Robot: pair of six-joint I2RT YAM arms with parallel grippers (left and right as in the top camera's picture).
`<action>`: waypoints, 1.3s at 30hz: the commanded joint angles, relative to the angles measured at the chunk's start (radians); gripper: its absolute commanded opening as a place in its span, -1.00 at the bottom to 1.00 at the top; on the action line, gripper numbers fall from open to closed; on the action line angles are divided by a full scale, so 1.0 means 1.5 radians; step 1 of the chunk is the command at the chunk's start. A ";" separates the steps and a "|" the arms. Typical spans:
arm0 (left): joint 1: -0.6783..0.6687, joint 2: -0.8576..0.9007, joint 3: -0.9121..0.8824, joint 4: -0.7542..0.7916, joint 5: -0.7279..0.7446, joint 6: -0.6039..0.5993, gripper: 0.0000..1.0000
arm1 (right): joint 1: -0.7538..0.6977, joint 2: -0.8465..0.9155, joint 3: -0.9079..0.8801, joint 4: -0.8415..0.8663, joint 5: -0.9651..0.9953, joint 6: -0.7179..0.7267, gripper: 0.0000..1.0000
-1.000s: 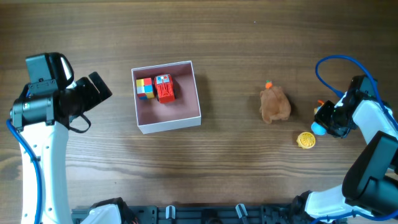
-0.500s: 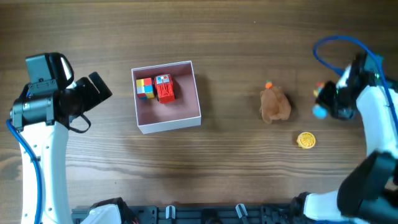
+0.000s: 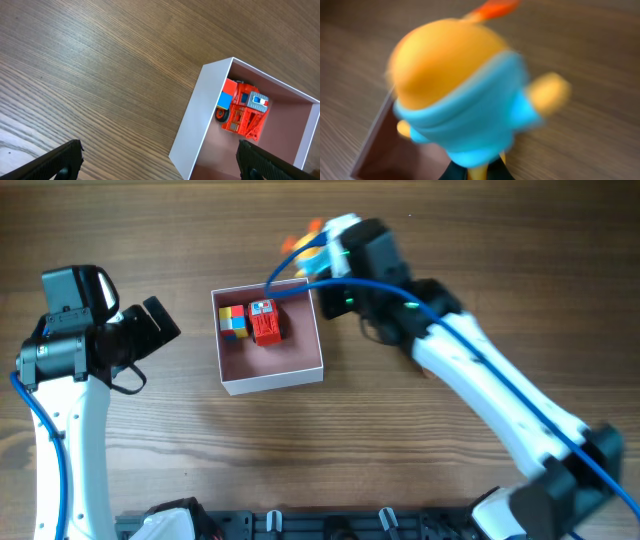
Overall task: Pack container
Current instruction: 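Carry the duck figure with the right gripper into the box and release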
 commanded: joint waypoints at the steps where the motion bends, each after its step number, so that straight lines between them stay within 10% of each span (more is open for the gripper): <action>1: 0.003 0.003 -0.003 -0.001 0.011 0.013 0.99 | 0.028 0.064 0.057 0.009 0.061 -0.013 -0.92; 25: 0.003 0.003 -0.003 -0.001 0.011 0.013 1.00 | 0.063 0.295 0.165 -0.125 0.050 0.166 -0.91; 33: 0.003 0.003 -0.003 -0.001 0.011 0.013 1.00 | 0.063 0.300 0.165 -0.133 0.050 0.166 0.04; 39: 0.003 0.003 -0.003 -0.001 0.011 0.013 0.99 | 0.063 0.300 0.165 -0.141 0.050 0.166 0.10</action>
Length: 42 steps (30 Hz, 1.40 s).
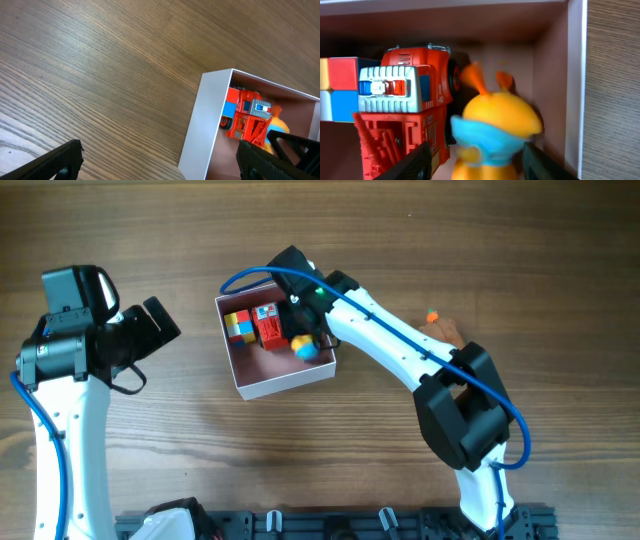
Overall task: Pack container
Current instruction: 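Carry the duck figure with the right gripper into the box and release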
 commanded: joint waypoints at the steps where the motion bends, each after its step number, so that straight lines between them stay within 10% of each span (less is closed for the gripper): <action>1: 0.003 0.003 -0.003 0.000 0.010 0.013 1.00 | -0.001 0.005 0.009 -0.002 0.004 0.001 0.10; 13: 0.003 0.003 -0.003 0.000 0.010 0.013 0.99 | -0.001 -0.061 0.009 -0.205 -0.001 0.076 -0.51; 42: 0.003 0.003 -0.003 -0.002 0.010 0.013 0.99 | 0.000 -0.061 0.009 -0.300 -0.128 0.037 -0.48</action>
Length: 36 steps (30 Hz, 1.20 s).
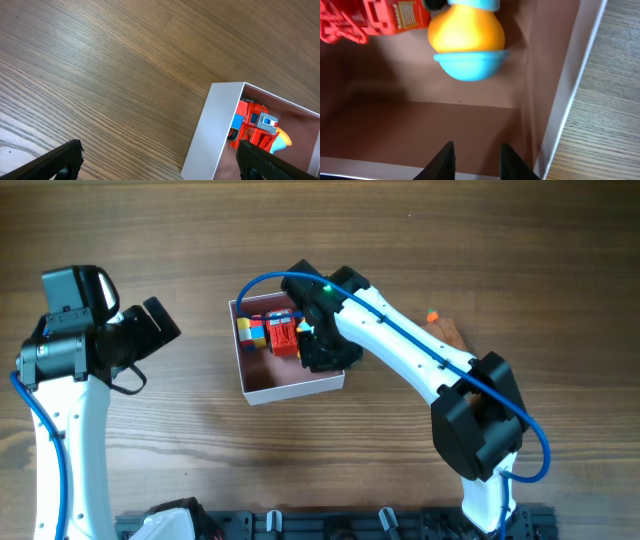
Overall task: Pack container
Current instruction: 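Carry the duck figure with the right gripper into the box and release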
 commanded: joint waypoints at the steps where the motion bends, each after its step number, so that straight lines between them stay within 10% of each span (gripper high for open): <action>1: 0.003 0.003 -0.003 -0.001 0.011 0.013 0.99 | 0.000 -0.013 0.007 0.007 -0.009 -0.005 -0.48; 36: 0.003 0.003 -0.003 -0.002 0.011 0.013 0.99 | -0.121 -0.013 0.007 0.167 0.122 -0.090 -0.46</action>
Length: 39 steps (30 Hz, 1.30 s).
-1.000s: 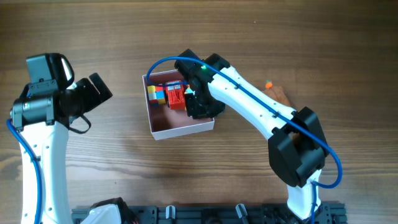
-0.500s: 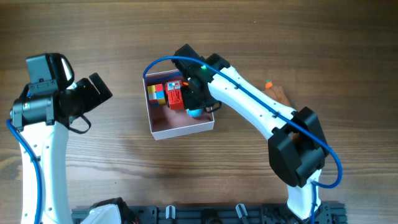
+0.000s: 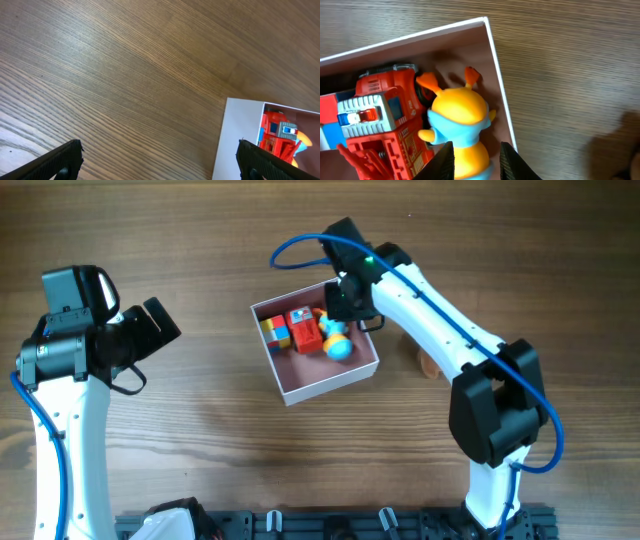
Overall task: Pack container
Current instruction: 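Carry the duck figure with the right gripper into the box and release, then move the right gripper to the brown plush bear and grasp it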
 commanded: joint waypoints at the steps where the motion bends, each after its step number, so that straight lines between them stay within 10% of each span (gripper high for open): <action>1: 0.003 0.003 -0.003 0.000 0.011 0.011 0.99 | 0.002 -0.013 0.007 -0.014 0.017 -0.011 -0.46; 14: 0.003 0.003 -0.003 0.000 0.011 0.011 1.00 | -0.030 -0.247 0.011 -0.041 0.075 -0.042 -0.42; 39: 0.003 0.003 -0.003 -0.001 0.011 0.011 1.00 | -0.137 -0.195 -0.295 -0.026 -0.153 -0.124 -0.44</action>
